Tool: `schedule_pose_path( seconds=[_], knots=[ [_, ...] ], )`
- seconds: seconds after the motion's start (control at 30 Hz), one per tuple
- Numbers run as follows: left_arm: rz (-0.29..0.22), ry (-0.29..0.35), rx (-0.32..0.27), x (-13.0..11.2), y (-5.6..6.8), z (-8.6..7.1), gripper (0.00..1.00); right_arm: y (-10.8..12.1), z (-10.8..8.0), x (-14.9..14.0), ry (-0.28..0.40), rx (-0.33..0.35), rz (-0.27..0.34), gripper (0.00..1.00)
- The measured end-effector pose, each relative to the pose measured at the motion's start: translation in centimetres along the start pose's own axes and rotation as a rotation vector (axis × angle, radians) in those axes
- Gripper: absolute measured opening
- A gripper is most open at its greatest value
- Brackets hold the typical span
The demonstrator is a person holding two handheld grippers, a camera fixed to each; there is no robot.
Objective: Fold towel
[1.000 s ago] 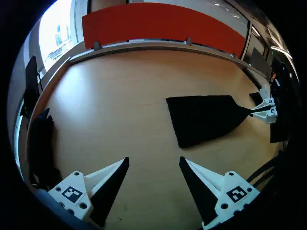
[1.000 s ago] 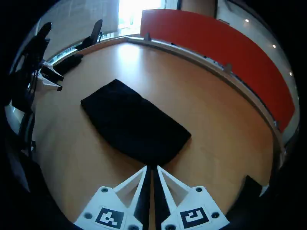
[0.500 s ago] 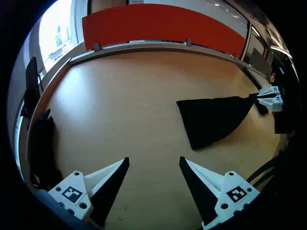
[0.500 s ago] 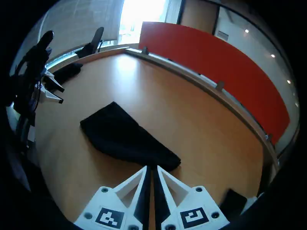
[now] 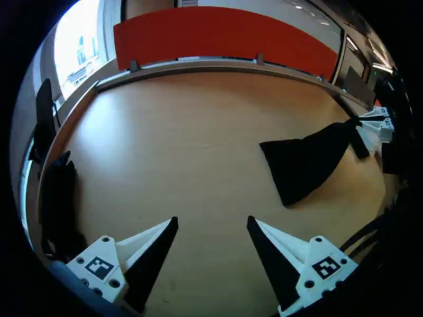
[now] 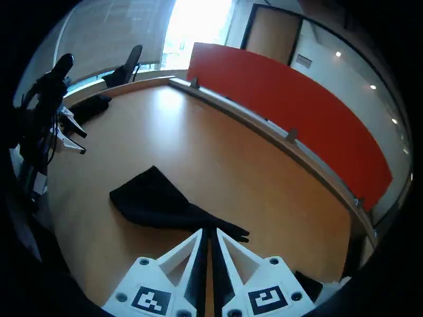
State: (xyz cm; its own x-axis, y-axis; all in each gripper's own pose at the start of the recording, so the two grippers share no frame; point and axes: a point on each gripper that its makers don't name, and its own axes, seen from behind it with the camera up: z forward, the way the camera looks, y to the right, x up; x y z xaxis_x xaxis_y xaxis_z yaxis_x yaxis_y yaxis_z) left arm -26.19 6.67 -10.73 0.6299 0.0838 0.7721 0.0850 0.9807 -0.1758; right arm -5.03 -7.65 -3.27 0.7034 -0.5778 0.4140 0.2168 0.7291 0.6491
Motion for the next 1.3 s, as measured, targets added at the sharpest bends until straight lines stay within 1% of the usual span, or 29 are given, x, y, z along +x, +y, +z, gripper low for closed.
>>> schedule_pose_path(
  seconds=[0.17,0.3,0.47,0.67,0.97,1.3],
  knots=[
    [0.001,0.000,0.000,0.0,0.1,0.0,0.97,0.7,-0.7,0.2,0.001,-0.012,-0.010,0.05],
    [0.002,0.000,0.001,-0.1,0.1,0.0,0.97,1.0,-0.9,0.3,0.002,-0.017,-0.017,0.05],
    [0.001,0.000,0.000,-0.1,0.2,0.0,0.97,1.0,-0.8,0.5,0.003,-0.012,-0.025,0.05],
    [-0.004,0.002,-0.003,0.0,0.3,-0.1,0.97,0.3,-0.6,0.8,0.006,0.007,-0.037,0.05],
    [-0.012,0.011,-0.006,0.3,0.4,-0.4,0.97,-1.7,0.5,1.3,0.005,0.049,-0.065,0.05],
    [-0.010,0.017,0.002,0.5,0.0,-0.7,0.97,-5.4,2.2,1.9,0.001,0.122,-0.099,0.05]
  ],
)
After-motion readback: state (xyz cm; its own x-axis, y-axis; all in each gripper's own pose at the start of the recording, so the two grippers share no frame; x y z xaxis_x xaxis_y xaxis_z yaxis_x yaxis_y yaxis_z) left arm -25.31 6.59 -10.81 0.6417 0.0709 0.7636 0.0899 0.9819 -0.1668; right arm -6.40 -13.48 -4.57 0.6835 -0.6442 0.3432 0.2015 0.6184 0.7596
